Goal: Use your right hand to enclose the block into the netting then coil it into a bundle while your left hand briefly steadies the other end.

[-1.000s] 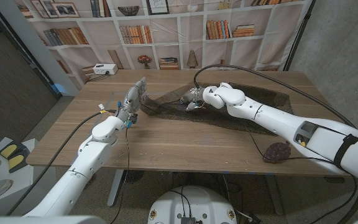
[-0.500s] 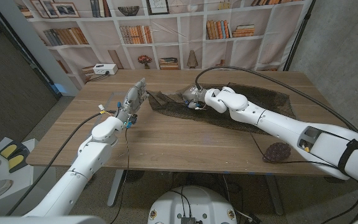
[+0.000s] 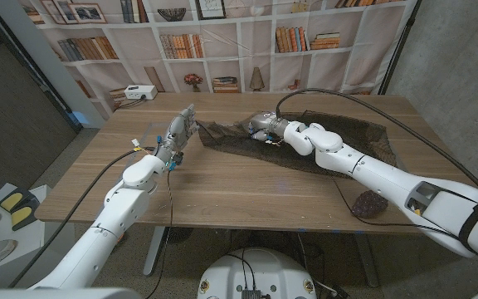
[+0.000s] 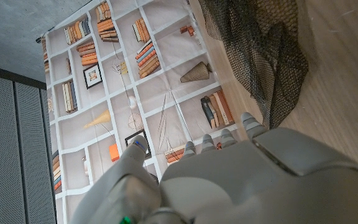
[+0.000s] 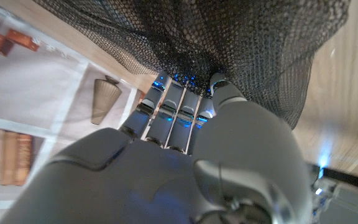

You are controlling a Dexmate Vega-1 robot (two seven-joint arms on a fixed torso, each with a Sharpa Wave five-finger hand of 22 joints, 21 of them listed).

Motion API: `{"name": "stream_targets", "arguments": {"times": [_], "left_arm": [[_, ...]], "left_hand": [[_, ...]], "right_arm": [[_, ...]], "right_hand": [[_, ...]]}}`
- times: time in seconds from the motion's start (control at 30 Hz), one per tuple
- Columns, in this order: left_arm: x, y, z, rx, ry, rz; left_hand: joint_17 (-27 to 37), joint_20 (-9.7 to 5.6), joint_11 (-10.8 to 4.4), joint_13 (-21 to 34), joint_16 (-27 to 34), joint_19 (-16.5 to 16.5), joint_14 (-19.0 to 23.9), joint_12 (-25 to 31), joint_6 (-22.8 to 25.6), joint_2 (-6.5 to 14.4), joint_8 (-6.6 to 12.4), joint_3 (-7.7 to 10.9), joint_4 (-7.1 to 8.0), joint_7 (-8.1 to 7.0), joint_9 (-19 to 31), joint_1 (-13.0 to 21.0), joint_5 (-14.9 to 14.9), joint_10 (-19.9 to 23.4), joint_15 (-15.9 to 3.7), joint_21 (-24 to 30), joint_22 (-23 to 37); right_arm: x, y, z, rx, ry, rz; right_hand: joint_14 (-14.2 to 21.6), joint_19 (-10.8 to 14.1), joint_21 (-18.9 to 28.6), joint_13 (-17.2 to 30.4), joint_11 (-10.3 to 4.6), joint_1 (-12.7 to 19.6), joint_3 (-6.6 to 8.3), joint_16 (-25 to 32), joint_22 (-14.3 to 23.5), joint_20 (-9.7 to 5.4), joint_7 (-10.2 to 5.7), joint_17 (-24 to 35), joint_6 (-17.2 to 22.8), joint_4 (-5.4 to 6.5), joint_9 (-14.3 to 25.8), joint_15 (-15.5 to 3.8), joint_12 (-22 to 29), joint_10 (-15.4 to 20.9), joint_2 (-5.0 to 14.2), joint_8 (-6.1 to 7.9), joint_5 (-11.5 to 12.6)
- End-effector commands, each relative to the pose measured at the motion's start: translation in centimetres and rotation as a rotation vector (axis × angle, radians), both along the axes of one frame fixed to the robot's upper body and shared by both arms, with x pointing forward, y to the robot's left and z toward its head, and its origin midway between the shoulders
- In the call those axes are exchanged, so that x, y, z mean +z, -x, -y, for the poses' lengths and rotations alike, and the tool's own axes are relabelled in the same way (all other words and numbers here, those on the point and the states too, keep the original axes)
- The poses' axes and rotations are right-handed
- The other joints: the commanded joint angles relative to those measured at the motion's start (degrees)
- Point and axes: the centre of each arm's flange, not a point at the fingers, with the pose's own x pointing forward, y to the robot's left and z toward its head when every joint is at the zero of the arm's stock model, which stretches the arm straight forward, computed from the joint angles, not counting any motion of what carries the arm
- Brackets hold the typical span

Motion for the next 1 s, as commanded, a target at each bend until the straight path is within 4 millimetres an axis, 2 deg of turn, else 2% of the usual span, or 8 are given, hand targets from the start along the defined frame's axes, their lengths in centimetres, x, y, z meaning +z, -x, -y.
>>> {"name": "stream_targets", "arguments": {"times": [0.03, 0.43, 0.57, 1.0], "left_arm": [[0.2, -0.2, 0.3, -0.007, -0.007, -0.005], [0.7, -0.4, 0.7, -0.013, -0.021, -0.002], [0.8, -0.4, 0.7, -0.013, -0.024, -0.002], [1.1, -0.5, 1.0, -0.017, -0.032, -0.002]], "left_hand": [[0.24, 0.0, 0.3, 0.18, -0.08, 0.14, -0.99, -0.11, -3.03, -0.36, 0.08, -0.26, 0.06, -0.37, 0.32, 0.02, 0.54, -2.72, -0.28, 0.45, 0.13], [0.24, 0.0, 0.41, 0.18, -0.1, 0.1, -1.04, -0.15, -3.1, -0.31, 0.07, -0.27, 0.06, -0.41, 0.33, 0.06, 0.55, -2.78, -0.36, 0.43, 0.14], [0.23, -0.02, 0.42, 0.19, -0.09, 0.13, -1.0, -0.13, -3.16, -0.3, 0.05, -0.27, 0.05, -0.42, 0.33, 0.07, 0.55, -2.73, -0.35, 0.44, 0.14], [0.23, -0.07, 0.38, 0.2, -0.11, 0.14, -1.03, -0.2, -3.25, -0.26, 0.06, -0.29, 0.03, -0.41, 0.33, 0.13, 0.56, -2.89, -0.31, 0.44, 0.14]], "right_arm": [[2.0, 0.6, 5.7, 0.071, -0.546, -0.044], [1.6, 0.5, 9.8, 0.113, -0.883, -0.122], [1.4, 0.4, 10.6, 0.125, -0.952, -0.128], [-0.9, 0.4, 14.0, 0.153, -1.389, -0.14]], "right_hand": [[0.14, -0.09, 0.37, 0.7, -0.26, 0.46, 0.19, -0.13, 0.21, 0.09, -1.92, 0.31, 1.97, 0.55, 0.54, -6.32, 0.74, 0.1, 0.85, 2.0, -0.12], [0.25, -0.19, 0.68, 1.99, -0.34, 0.8, 0.42, -0.39, 0.26, 0.6, -1.52, 0.91, 1.67, 1.0, 1.29, -5.96, 1.9, -0.08, 0.89, 2.69, -0.27], [0.18, -0.33, 0.72, 2.35, -0.38, 0.92, 0.51, -0.54, 0.27, 0.67, -1.54, 1.05, 1.52, 1.1, 1.49, -6.01, 2.19, -0.23, 0.9, 2.86, -0.3], [0.27, -0.45, 1.1, 3.82, -0.18, 1.29, 0.82, -0.96, 0.31, 1.17, -1.11, 1.59, 1.39, 1.56, 2.34, -5.27, 3.54, -0.35, 0.87, 3.8, -0.36]]}}
